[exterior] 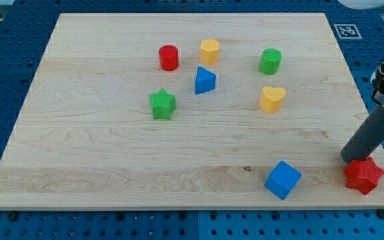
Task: Push the blue cube into red star
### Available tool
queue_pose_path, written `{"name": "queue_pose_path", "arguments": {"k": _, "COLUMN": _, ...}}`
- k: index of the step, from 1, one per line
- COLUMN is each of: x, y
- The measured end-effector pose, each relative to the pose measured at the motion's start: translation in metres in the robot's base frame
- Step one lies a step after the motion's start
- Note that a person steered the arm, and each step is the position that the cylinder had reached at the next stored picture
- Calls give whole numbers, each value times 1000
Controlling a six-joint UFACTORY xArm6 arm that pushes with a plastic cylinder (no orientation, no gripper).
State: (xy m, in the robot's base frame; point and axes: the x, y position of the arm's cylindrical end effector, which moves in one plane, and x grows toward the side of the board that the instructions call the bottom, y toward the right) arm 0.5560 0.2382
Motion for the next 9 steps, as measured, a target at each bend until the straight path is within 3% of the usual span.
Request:
{"name": "queue_pose_path", "arguments": {"k": 3, "x": -47, "y": -49}}
{"name": "queue_pose_path", "arguments": {"k": 6, "x": -39, "y": -96}}
{"name": "queue_pose_path", "arguments": {"k": 7, "x": -62, "y": -140}}
{"name": "queue_pose_path", "arguments": {"k": 9, "x": -36, "y": -219}}
